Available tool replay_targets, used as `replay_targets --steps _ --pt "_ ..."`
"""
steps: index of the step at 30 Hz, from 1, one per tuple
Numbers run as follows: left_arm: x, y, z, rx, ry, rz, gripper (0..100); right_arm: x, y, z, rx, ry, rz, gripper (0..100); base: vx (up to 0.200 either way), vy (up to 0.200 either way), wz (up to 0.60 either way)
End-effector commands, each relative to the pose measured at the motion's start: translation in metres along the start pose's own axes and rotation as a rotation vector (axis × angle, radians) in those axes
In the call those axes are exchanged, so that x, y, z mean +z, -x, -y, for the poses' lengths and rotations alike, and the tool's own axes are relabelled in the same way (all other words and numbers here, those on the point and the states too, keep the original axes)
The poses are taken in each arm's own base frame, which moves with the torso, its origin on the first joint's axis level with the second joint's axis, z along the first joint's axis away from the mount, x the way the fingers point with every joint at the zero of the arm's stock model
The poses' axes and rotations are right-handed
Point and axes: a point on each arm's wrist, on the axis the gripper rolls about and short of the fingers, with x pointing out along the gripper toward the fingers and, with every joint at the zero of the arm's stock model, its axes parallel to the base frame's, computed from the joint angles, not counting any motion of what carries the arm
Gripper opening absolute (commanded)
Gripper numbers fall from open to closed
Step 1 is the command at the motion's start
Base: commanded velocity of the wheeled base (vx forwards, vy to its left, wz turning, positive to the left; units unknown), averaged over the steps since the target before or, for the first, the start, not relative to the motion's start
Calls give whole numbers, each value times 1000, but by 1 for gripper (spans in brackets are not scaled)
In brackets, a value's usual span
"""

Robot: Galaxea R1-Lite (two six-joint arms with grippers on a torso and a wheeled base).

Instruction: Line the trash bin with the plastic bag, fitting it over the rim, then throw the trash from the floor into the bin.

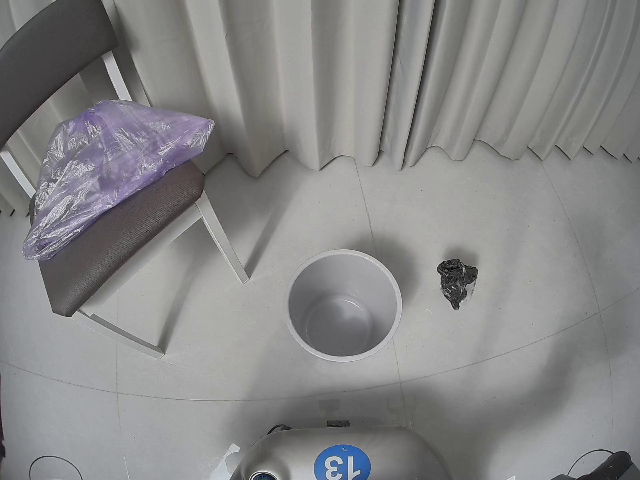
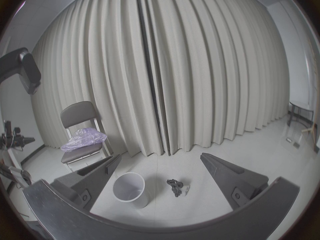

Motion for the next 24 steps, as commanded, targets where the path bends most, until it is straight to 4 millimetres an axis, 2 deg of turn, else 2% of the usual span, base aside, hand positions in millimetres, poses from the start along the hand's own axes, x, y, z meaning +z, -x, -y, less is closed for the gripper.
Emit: replay_targets --steps 1,3,4,5,6,7,8,11,12,13,16,18,20,22,23,24 --pt "60 -65 -1 285 -602 -398 100 9 -104 1 116 134 -155 100 0 0 0" --pt "60 -87 -1 318 -654 -473 100 8 -109 -2 154 82 -137 100 0 0 0" --pt "60 -87 -1 318 -654 -473 100 8 -109 -2 154 82 -137 100 0 0 0" --pt "59 -108 -5 363 -684 -525 100 5 -111 -5 177 67 -145 100 0 0 0" --pt "56 -116 -7 378 -691 -548 100 4 -112 -5 183 60 -149 100 0 0 0" --pt "56 -116 -7 378 -691 -548 100 4 -112 -5 183 60 -149 100 0 0 0" --pt "50 -137 -14 417 -690 -603 100 3 -111 -5 184 40 -155 100 0 0 0" --pt "43 -163 -30 427 -661 -654 100 9 -112 -6 184 3 -134 100 0 0 0" --pt "43 -163 -30 427 -661 -654 100 9 -112 -6 184 3 -134 100 0 0 0" --pt "38 -175 -40 417 -635 -668 100 11 -113 -6 183 -17 -130 100 0 0 0" --pt "30 -185 -56 409 -588 -686 100 13 -113 -6 182 -26 -126 100 0 0 0" --pt "29 -185 -64 405 -549 -686 100 13 -113 -6 180 -27 -126 100 0 0 0" --pt "23 -184 -81 364 -444 -675 100 12 -114 -6 180 -48 -134 100 0 0 0" --pt "22 -184 -86 352 -419 -674 100 13 -114 -6 179 -60 -135 100 0 0 0" --pt "21 -185 -100 342 -360 -662 100 13 -115 -6 183 -92 -139 100 0 0 0" --pt "22 -185 -105 343 -338 -656 100 13 -116 -6 182 -111 -140 100 0 0 0"
